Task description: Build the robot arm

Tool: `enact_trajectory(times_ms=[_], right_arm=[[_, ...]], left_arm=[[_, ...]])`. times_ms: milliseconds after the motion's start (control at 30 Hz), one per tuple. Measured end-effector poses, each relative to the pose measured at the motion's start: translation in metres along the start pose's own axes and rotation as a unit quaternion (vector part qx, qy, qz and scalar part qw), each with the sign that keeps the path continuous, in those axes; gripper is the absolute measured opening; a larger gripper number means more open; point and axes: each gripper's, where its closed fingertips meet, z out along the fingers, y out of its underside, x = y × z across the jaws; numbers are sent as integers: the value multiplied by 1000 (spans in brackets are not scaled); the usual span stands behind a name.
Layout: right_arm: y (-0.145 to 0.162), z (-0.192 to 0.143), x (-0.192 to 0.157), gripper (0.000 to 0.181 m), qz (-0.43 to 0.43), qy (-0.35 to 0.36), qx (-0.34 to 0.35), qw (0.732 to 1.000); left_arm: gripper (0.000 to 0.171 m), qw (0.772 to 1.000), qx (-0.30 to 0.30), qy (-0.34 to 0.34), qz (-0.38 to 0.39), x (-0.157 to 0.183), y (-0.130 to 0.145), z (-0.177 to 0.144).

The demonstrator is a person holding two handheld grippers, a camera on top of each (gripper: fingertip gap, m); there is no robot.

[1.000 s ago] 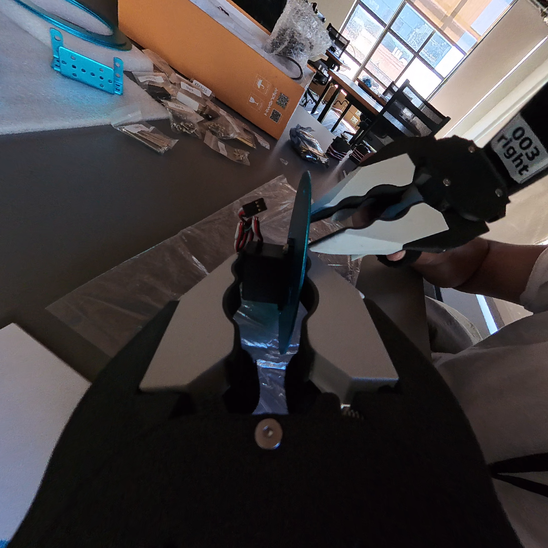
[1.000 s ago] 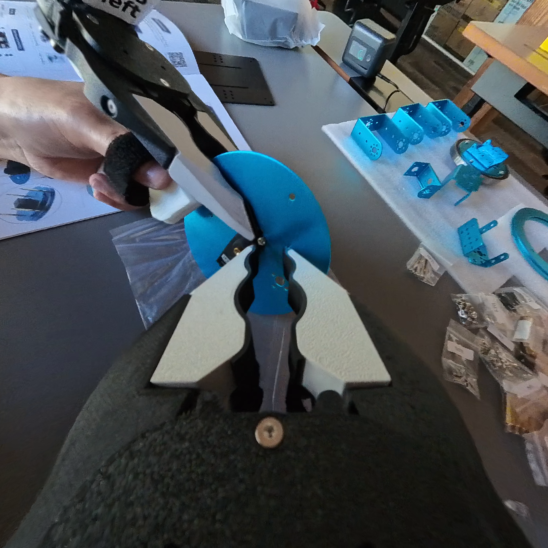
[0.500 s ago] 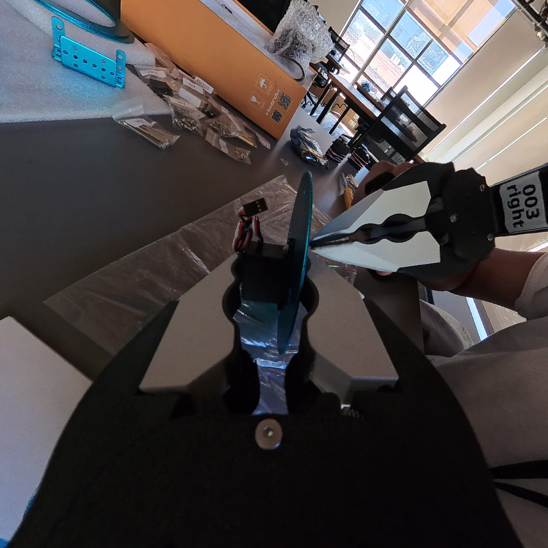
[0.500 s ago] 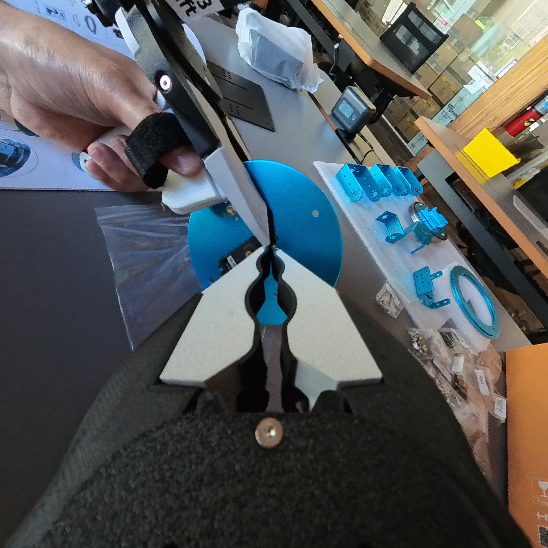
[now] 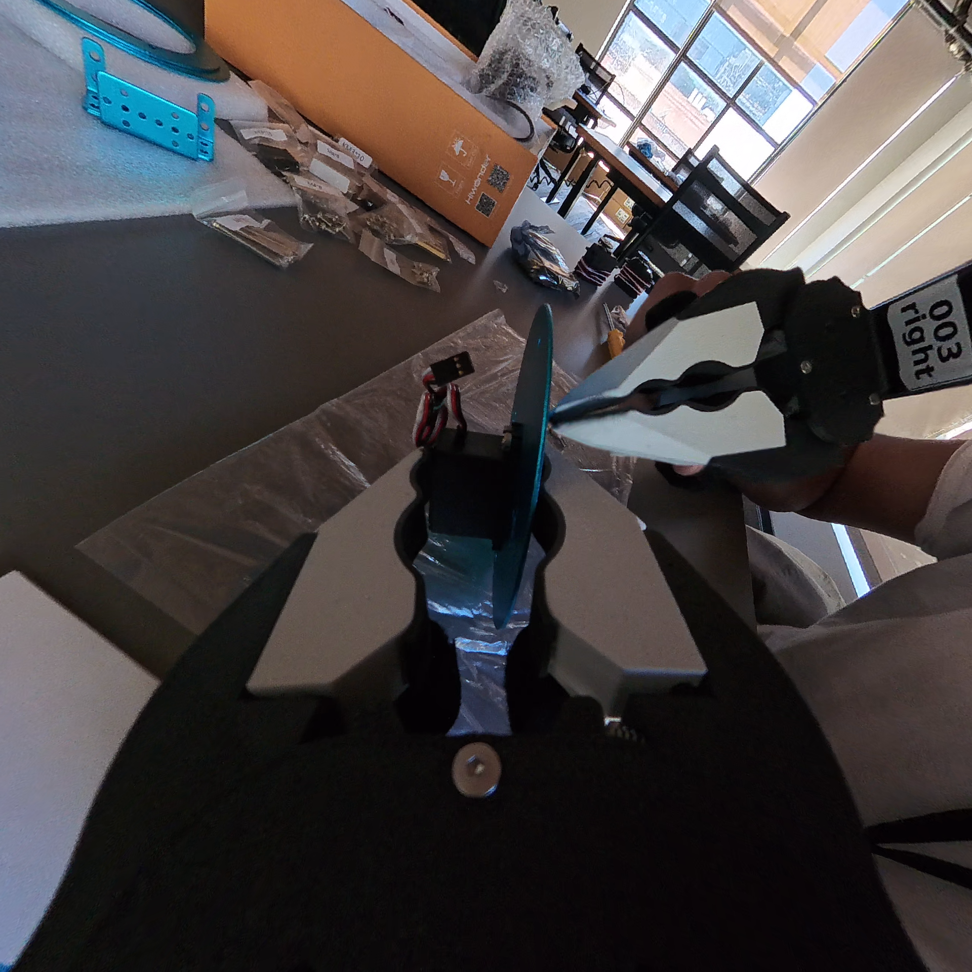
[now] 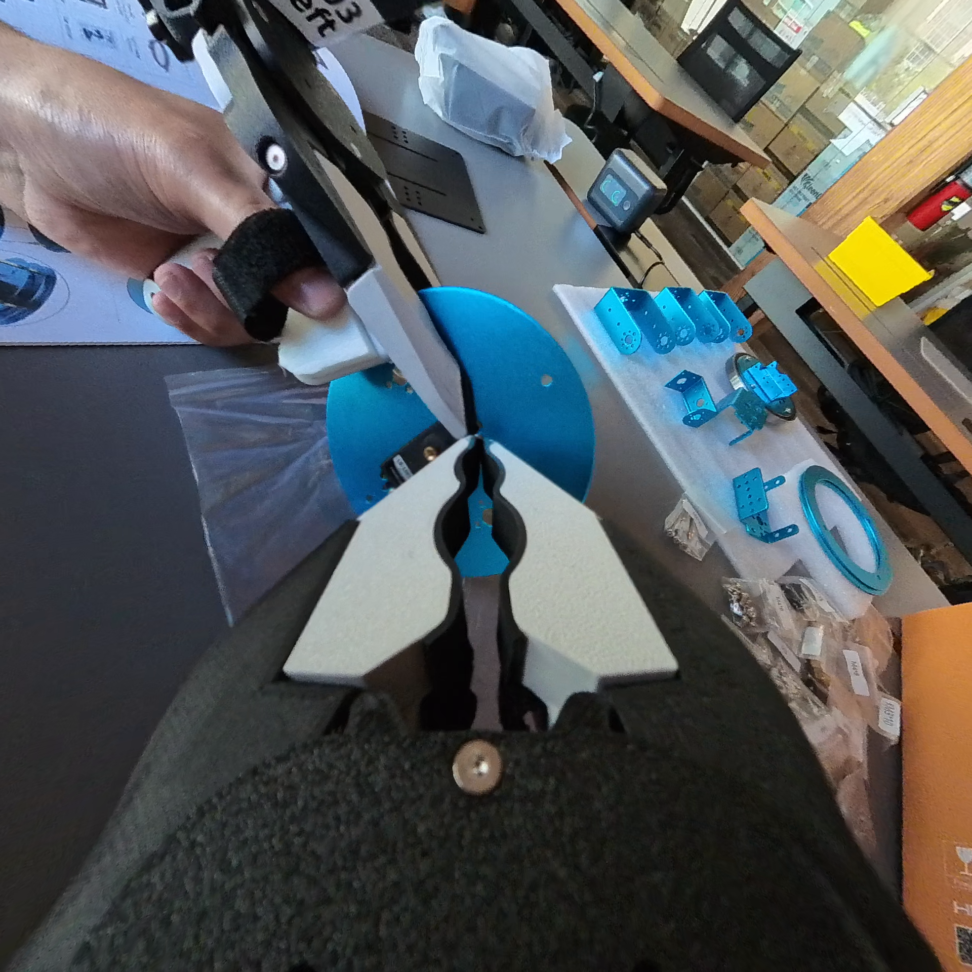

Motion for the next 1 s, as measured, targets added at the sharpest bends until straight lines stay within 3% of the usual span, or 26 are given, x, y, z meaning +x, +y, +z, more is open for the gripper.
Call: enact_trajectory(times_ms=[100,233,267,367,500,633,1000], right_arm=[[-2,-12,31,1,42,32,38,998],[-3,-24,32,41,137,-127,143,972],[-1,-24,29,40,130,-164,172,963],[23,-12,14,14,91,-201,129,967],[19,-9,13,10,122,-230,123,958],[14,-16,4,2,168,-311,116,928],[14,-17,3,2,132,-311,124,933]], left_arm=[[36,1000,-3,7,11,2,0,0],[36,998,-13,25,56,8,0,-1],[36,998,-14,27,60,9,1,-1],[36,997,-15,33,70,11,1,-1],[36,996,-17,34,85,10,0,-3],[37,991,-13,13,130,9,-2,-2],[28,970,-16,-29,241,14,-9,-10]])
